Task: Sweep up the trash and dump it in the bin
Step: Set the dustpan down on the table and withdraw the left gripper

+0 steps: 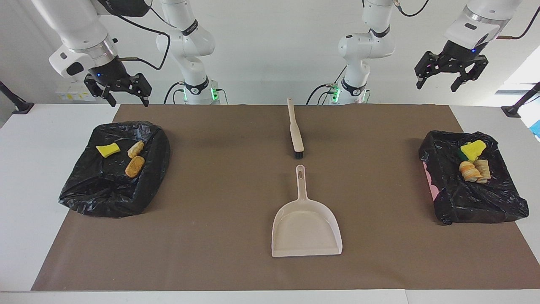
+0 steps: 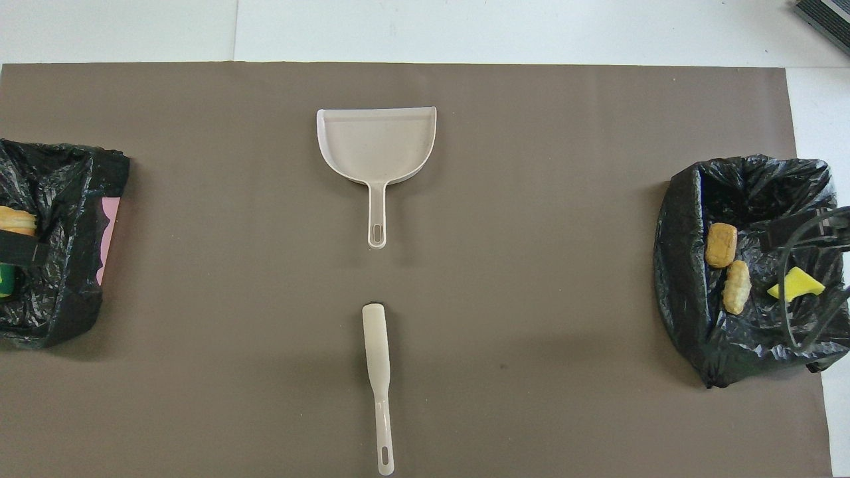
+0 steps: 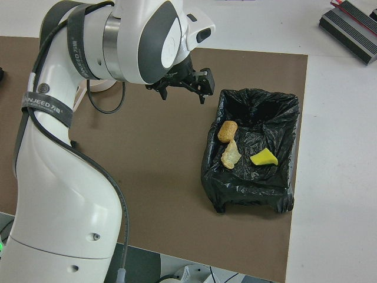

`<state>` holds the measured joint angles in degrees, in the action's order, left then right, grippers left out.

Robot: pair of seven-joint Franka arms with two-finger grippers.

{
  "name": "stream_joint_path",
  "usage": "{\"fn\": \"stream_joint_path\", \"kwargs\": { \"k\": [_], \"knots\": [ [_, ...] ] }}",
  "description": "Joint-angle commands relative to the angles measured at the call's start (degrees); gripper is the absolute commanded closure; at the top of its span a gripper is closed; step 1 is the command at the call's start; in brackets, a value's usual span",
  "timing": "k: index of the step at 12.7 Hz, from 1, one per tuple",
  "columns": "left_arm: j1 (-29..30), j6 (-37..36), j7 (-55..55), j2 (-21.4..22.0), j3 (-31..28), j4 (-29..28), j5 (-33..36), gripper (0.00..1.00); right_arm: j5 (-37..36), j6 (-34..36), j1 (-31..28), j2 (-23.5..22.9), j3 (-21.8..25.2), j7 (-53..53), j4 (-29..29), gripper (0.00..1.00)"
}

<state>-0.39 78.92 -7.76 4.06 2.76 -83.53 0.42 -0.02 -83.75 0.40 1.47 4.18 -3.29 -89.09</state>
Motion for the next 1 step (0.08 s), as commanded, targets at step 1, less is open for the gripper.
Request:
{"fn": "stream_joint_path", "kwargs": {
  "k": [1],
  "knots": [
    [1.18,0.35,0.37,1.74,0.50,-2.16,-1.21,0.00,0.55,-0.54,-0.23,0.46,-0.31,0.83,-0.21,0.00]
  ]
}}
